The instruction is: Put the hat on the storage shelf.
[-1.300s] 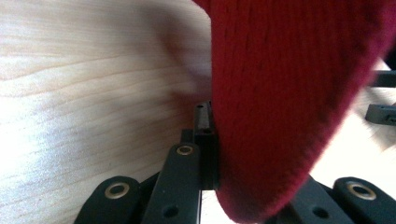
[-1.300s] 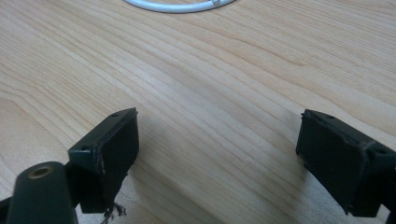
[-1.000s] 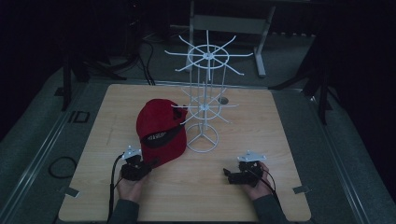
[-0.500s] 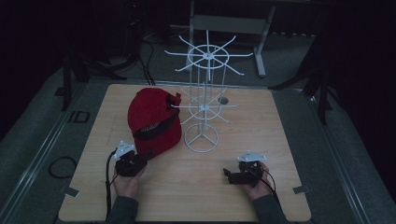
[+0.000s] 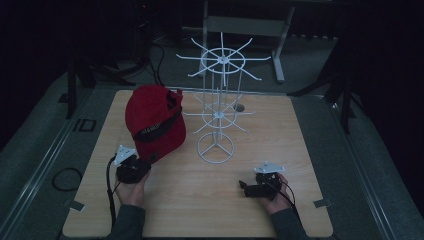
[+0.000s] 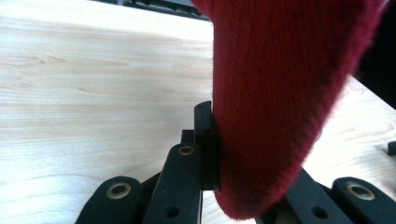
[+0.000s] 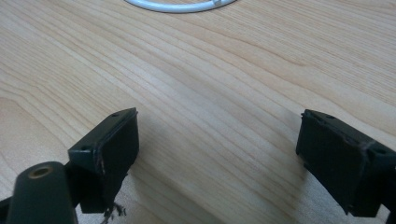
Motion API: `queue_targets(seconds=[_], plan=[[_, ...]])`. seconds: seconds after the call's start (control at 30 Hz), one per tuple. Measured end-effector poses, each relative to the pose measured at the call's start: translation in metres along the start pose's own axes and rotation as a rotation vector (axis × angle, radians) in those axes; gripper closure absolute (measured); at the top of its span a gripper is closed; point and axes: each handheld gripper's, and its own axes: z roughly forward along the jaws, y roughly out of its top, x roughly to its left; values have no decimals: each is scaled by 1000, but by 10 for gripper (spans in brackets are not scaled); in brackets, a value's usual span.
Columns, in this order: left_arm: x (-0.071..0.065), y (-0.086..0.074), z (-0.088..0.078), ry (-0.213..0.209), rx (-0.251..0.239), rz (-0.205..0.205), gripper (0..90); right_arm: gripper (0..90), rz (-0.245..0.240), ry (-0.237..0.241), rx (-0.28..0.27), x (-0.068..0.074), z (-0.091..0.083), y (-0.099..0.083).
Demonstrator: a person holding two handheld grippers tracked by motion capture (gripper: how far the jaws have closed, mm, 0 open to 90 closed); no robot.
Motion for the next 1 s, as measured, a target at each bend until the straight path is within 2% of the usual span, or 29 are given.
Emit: queue_targets(seconds=[0.47, 1.0], plan=[[2, 17, -8, 23, -59, 8, 864, 130, 1, -1, 0, 0, 0, 0], [-8, 52, -13, 23, -132, 38, 864, 130, 2, -1, 0, 0, 0, 0]])
